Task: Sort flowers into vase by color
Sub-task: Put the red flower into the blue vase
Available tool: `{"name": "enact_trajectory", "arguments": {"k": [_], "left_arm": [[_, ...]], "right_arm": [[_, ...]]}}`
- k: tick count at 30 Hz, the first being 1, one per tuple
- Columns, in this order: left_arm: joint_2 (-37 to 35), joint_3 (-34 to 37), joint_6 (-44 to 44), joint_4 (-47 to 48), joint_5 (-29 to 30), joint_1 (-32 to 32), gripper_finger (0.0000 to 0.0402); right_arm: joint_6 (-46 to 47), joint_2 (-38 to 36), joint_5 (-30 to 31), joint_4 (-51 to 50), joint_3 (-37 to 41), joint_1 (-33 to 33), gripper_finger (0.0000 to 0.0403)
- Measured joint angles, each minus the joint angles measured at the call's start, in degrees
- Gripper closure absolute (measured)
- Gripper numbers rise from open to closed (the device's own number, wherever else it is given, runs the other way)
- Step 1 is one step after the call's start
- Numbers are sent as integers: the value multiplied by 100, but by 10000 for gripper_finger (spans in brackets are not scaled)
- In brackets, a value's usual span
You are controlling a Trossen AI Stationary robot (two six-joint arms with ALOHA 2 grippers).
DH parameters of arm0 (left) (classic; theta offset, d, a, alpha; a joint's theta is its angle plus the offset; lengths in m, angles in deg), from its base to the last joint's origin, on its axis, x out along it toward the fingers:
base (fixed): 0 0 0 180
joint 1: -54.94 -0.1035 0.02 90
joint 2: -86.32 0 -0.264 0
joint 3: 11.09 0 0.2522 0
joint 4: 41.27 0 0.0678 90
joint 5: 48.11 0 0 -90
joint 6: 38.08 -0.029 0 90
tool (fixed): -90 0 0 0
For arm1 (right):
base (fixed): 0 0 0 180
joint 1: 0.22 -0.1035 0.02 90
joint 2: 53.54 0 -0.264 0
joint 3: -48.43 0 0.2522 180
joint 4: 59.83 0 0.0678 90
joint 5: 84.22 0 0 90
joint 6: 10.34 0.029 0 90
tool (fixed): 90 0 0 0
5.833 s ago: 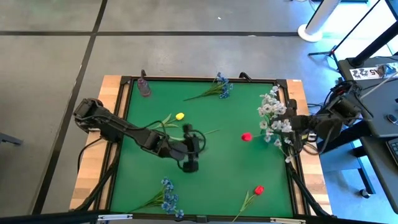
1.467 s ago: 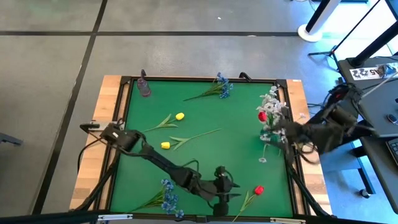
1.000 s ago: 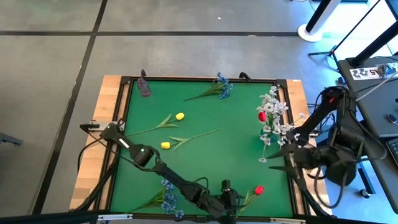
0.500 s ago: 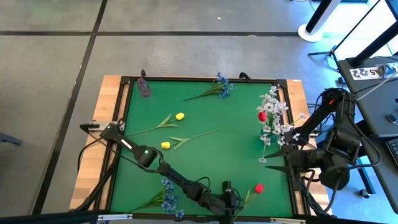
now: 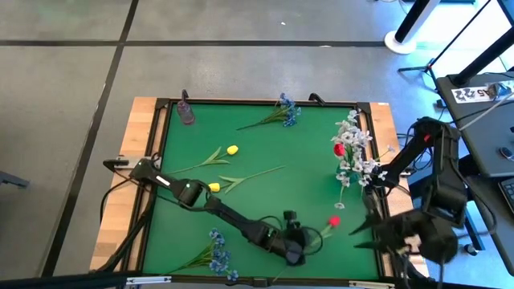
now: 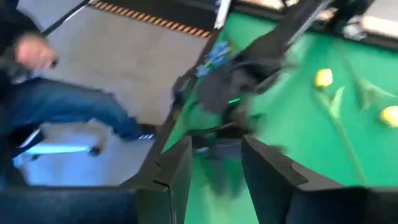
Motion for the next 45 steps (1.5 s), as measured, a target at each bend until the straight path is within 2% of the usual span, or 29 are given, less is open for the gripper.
{"name": "enact_trajectory", "arguments": {"k": [3, 9, 12, 16, 18, 22, 30, 35, 38, 41, 45], "left_arm": [[-292, 7, 15, 141, -210, -135, 296], [-277, -12, 575, -1180, -1098, -186, 294], [-132, 0, 812, -1020, -751, -132, 288], [65, 6, 743, -831, 284, -18, 284], [111, 5, 590, -817, 581, 53, 284], [219, -3, 611, -658, 521, 88, 284], [279, -38, 1261, -68, 379, -21, 284], [154, -7, 1067, 186, 1017, -10, 284], [25, 9, 1202, 311, 1027, -27, 283], [-25, 9, 1383, 269, 1006, -58, 273], [31, 7, 1885, 303, 701, -143, 238]], "right_arm": [[293, 224, -10, -154, 2, -14, 265], [833, 511, -6, -720, 2, -49, 265], [970, 608, 5, -984, 2, -41, 265], [976, 689, 10, -1139, 2, -24, 265], [970, 691, 94, -1180, 2, -28, 265], [967, 691, 213, -1303, 2, -28, 265], [915, 691, 337, -1414, 2, -28, 265], [782, 691, 420, -1413, 2, -28, 265], [769, 691, 429, -1425, 2, -28, 265], [741, 691, 549, -1512, 2, -28, 265], [739, 690, 717, -1693, 2, -28, 265]]}}
